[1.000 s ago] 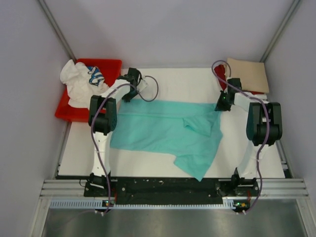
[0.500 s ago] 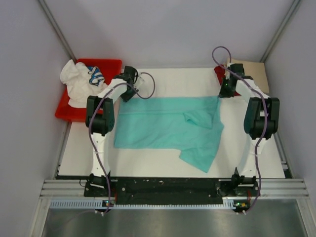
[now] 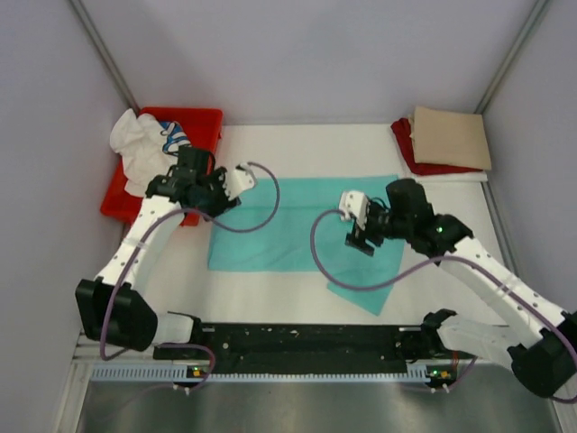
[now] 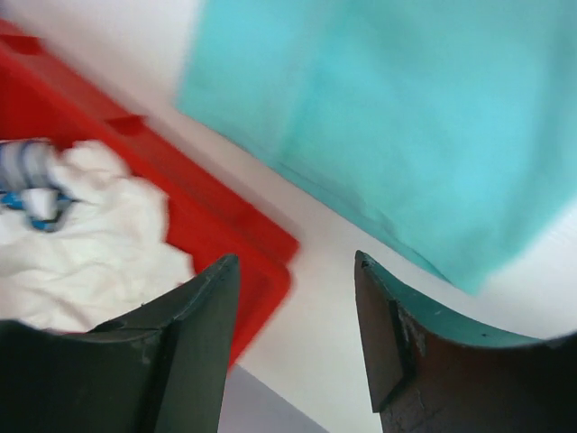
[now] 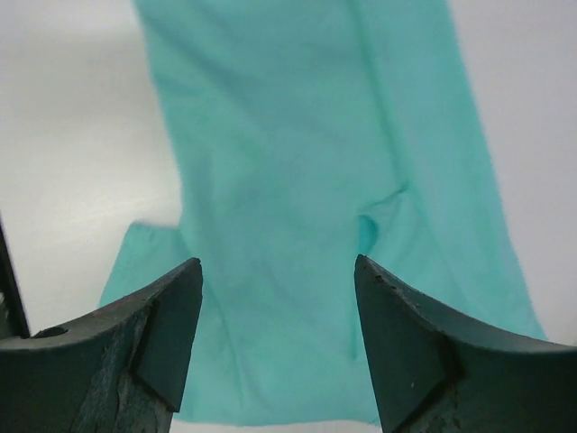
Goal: Fold and stack the t-shirts
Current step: Fold the flattened tshirt in 1/3 of the way, then grap the side of the flattened tshirt closest away from the robot with both arms
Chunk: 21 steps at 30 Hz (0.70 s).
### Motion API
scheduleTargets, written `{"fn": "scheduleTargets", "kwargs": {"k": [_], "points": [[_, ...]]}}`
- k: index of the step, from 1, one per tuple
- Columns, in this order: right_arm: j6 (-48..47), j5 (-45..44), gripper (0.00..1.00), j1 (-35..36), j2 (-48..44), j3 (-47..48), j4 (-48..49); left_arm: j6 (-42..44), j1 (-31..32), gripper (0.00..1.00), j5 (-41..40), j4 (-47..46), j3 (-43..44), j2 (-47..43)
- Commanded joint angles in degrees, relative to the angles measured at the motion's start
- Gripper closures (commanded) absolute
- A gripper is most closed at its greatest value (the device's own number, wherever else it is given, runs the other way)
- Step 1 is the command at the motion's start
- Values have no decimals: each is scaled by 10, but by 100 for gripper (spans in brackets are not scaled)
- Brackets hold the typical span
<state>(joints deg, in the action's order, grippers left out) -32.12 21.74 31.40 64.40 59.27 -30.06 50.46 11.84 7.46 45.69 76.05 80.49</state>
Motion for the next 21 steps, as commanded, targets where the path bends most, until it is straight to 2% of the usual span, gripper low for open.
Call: {"fn": "scheduleTargets", "kwargs": {"k": [1,3,4,5,8,12,18,21], "points": [[-165,67,32,35,-71,-115,-88,119,0,41,69,116,-127,-29],[-181,46,32,60,-74,-136,-144,126,0,41,76,128,-173,-35],[-193,33,32,74,-73,-148,-172,140,0,36,82,125,-195,-43],[-202,17,31,97,-67,-161,-196,154,0,35,88,121,-220,-51],[-225,-26,30,141,-50,-192,-242,169,0,35,67,54,-280,-69],[-221,-46,30,183,-53,-226,-236,171,0,37,12,-56,-339,-66],[-204,-59,34,219,1,-272,-173,178,0,44,4,-64,-366,-51],[-198,-61,39,223,19,-279,-136,174,0,52,-3,-80,-382,-45]]}}
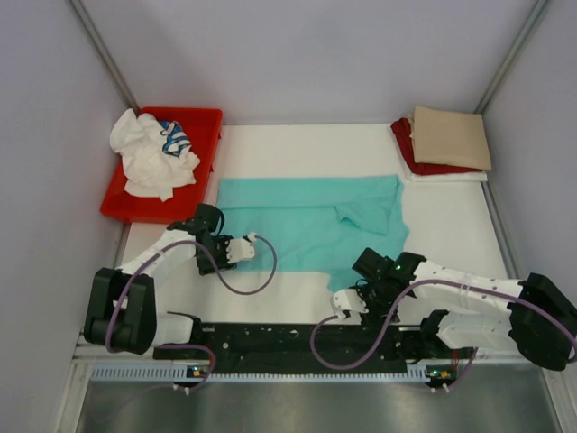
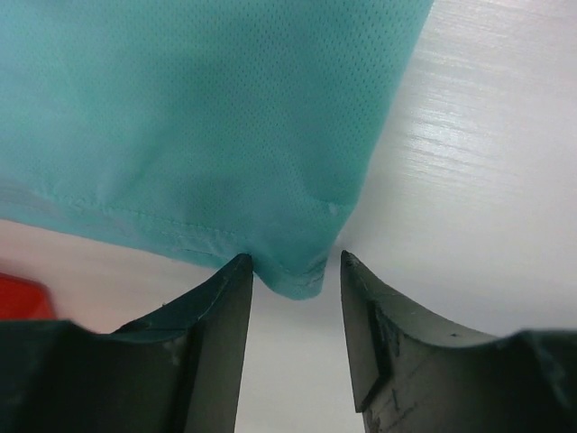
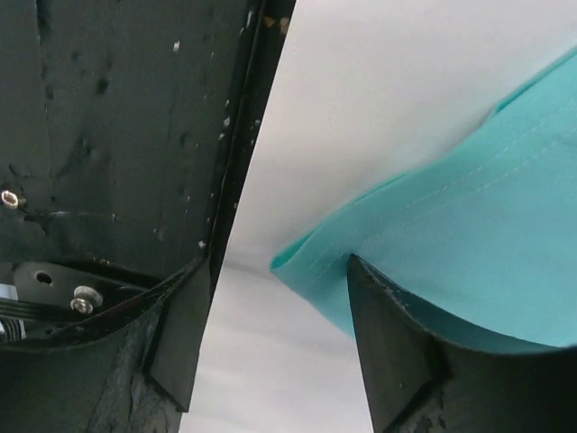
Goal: Fold and stack the t-shirts
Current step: Grap the side of the flattened tshirt closest away from the robot with both arms
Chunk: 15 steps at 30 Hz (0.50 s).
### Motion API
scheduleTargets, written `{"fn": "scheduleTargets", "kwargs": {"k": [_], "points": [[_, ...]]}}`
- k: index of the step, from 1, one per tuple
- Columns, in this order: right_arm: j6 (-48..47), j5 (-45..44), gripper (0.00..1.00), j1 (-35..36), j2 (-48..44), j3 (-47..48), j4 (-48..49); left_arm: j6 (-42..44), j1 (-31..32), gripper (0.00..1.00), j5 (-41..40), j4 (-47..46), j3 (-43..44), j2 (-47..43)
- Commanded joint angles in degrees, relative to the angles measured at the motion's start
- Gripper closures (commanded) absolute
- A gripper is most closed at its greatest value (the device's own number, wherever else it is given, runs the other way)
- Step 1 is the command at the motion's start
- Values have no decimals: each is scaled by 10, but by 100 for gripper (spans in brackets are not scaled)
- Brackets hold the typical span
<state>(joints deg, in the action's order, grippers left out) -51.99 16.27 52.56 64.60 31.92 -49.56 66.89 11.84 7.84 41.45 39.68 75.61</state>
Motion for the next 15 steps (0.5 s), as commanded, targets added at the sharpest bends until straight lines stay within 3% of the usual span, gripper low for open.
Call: {"fn": "scheduleTargets", "kwargs": {"k": [1,8,12,15], "points": [[4,-6,42,12,23,-7,68,5,0,57,-12,-44,-21,7],[36,-28,100,21,42,-1,85,-23,0,100,-48,-83,-30,8],[37,-55,100,21,-7,23,17,-63,0,100,-109,-63,-7,9],[29,-77,100,1,-74,50,-2,-88,0,100,-101,-17,38,4]]}}
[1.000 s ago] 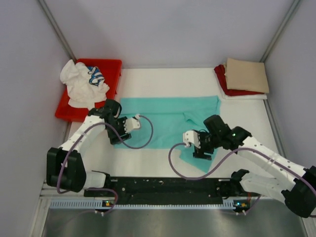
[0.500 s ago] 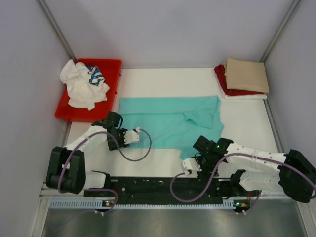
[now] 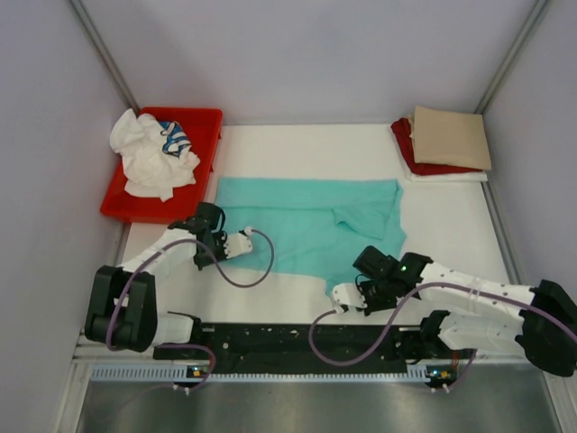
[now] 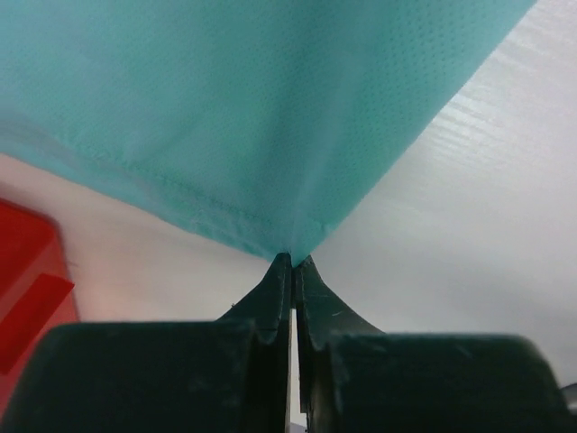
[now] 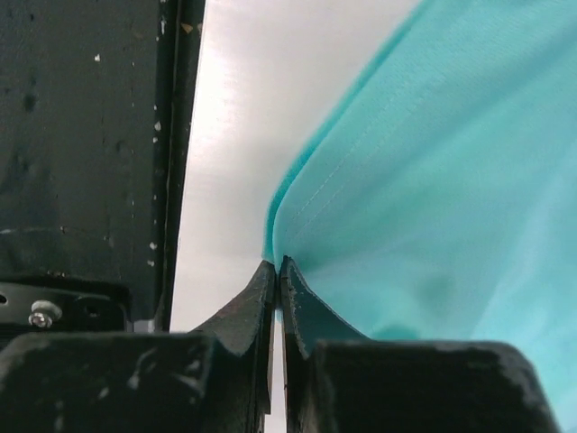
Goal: Fold and stack the t-shirts
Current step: Grap the side of the flattened tshirt closest away from the robot with both arms, then fold the other side of the tshirt into a rectangle
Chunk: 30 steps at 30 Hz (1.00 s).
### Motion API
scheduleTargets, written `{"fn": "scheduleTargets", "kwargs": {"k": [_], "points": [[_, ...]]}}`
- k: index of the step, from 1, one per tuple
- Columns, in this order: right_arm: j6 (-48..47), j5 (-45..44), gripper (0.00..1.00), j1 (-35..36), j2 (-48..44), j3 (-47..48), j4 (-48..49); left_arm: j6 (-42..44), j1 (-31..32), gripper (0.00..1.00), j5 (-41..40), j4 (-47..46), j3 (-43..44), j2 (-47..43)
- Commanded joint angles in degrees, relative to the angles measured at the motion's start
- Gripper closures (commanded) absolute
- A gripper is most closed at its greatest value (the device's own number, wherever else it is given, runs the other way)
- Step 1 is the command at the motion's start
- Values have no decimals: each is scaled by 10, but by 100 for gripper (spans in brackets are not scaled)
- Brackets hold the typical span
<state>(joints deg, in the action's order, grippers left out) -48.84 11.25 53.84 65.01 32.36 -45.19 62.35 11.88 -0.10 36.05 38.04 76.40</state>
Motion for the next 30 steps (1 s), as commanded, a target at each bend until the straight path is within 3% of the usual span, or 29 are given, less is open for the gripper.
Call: {"fn": "scheduleTargets", "kwargs": {"k": [1,7,13,20,30], "points": [[-15,-21,100,-34,-94,57,-45,-52,0,100,-13,51,82,-2],[-66,0,100,-188,-88,125,58,-96,0,100,34,118,206,73],[-74,34,100,-311,35,163,224,-114,-2,100,-22,118,299,183],[-121,30,100,-362,192,263,267,-152,-6,100,-54,125,403,277],[-179,25,100,-374,288,343,273,-174,-8,100,-116,131,405,321]]}}
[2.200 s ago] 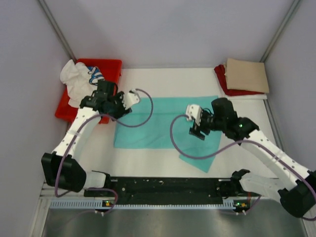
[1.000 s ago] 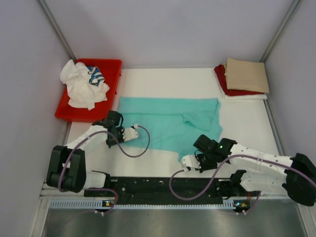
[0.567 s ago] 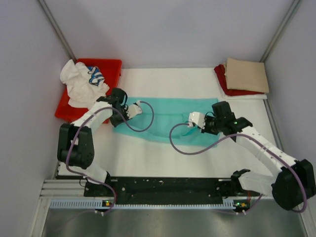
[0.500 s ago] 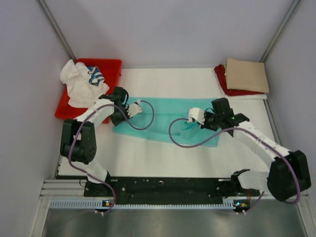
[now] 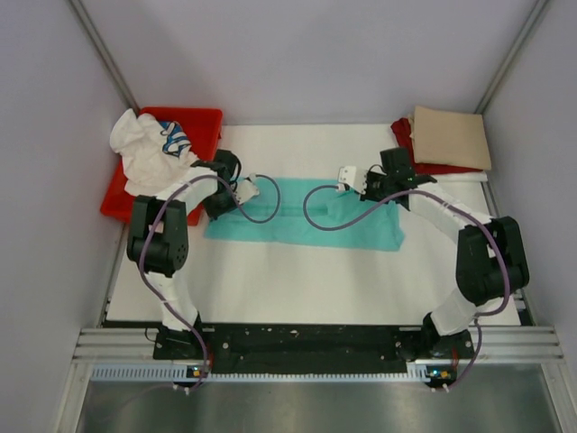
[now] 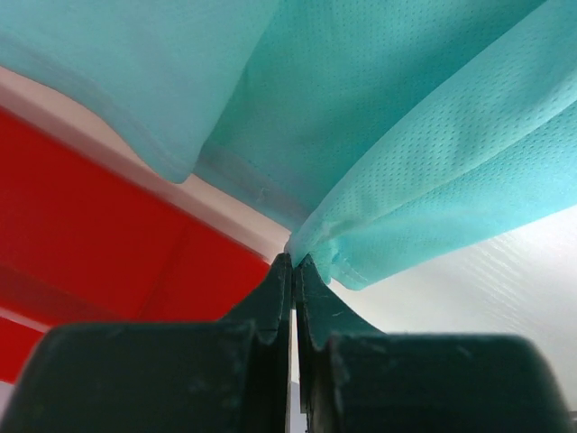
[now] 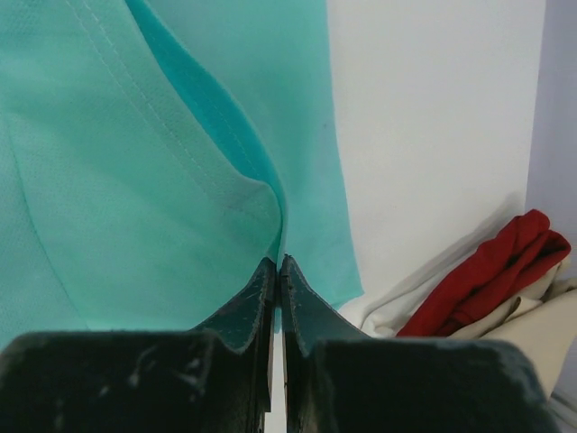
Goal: Fold and stack the t-shirts
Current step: Fold the other side of the tshirt into a rectangle
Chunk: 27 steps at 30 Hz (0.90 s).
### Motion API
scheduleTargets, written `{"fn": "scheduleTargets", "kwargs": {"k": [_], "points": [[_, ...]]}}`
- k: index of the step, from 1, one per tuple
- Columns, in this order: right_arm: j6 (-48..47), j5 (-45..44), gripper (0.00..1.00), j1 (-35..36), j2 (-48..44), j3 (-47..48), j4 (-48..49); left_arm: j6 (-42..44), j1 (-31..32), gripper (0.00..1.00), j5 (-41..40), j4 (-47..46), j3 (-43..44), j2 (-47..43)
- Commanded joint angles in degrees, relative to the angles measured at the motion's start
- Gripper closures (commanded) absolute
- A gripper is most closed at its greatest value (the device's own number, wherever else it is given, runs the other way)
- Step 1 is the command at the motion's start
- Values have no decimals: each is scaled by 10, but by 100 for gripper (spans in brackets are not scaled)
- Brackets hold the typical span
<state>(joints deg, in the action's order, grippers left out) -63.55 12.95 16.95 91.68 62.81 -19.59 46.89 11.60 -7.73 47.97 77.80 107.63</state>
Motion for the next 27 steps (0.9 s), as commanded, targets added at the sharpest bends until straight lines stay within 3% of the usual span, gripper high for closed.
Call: {"fn": "scheduleTargets", "kwargs": {"k": [1,14,17,19,22,23,27], "points": [[-33,7,100,-5,27,42,17,-22,-5,100,-42,10,9,10],[-33,-1,100,-12,92,85,17,-51,-6,100,-63,-2,11,28],[-28,-10,100,-10,112,92,18,-59,-5,91,-65,-8,17,27],[12,-42,100,-12,128,106,29,-70,-5,82,-73,-21,25,23],[122,-107,85,-17,159,149,53,-88,-6,74,-66,-67,31,1],[154,-120,81,-20,166,168,55,-94,-6,65,-54,-85,28,-13],[290,-160,73,-39,167,215,59,-127,-6,60,-56,-139,19,-52]]}}
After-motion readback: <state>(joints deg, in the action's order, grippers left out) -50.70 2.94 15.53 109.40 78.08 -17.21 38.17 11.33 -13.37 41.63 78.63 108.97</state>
